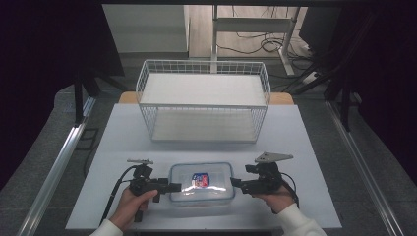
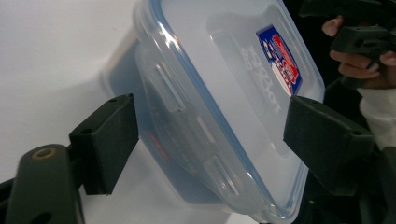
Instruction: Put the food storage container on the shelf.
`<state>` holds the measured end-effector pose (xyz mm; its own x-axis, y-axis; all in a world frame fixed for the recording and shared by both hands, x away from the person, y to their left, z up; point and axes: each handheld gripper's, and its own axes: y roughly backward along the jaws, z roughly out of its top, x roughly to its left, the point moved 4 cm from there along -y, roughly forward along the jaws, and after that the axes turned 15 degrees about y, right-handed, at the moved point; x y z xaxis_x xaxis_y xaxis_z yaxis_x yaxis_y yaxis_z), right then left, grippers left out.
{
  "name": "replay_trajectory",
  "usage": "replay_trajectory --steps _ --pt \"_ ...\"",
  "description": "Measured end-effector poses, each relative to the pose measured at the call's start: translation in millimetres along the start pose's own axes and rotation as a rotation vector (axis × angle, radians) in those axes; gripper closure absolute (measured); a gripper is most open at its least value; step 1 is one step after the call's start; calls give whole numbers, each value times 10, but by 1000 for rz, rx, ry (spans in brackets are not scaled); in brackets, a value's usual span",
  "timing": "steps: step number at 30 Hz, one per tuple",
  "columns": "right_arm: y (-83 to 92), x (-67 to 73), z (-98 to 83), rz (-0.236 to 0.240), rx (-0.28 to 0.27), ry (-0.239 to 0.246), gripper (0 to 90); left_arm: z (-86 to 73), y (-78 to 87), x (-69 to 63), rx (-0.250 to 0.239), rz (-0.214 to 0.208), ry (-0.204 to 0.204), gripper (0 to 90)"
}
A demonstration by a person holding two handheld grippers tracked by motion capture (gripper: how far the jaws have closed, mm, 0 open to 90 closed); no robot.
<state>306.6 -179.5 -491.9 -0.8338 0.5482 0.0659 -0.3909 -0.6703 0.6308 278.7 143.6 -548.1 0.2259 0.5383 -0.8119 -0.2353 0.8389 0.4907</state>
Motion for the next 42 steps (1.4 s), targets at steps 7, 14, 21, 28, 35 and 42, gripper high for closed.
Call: replay_trajectory --steps 7,14,21,28,35,42 --pt "-175 -3 -41 111 29 -91 149 16 14 33 -12 -31 36 226" --pt "-366 -19 -79 191 65 -173 147 22 50 21 -28 -33 38 285" --pt "-413 -36 -120 252 73 -263 171 24 71 19 -42 -18 35 355" --pt "-412 -37 -122 298 76 -319 251 28 72 15 -47 -14 41 365" --pt "-342 -92 -138 312 59 -364 380 24 86 9 -50 -12 38 380" --pt "-293 -79 -129 307 54 -390 429 -2 121 -25 -57 -11 18 409"
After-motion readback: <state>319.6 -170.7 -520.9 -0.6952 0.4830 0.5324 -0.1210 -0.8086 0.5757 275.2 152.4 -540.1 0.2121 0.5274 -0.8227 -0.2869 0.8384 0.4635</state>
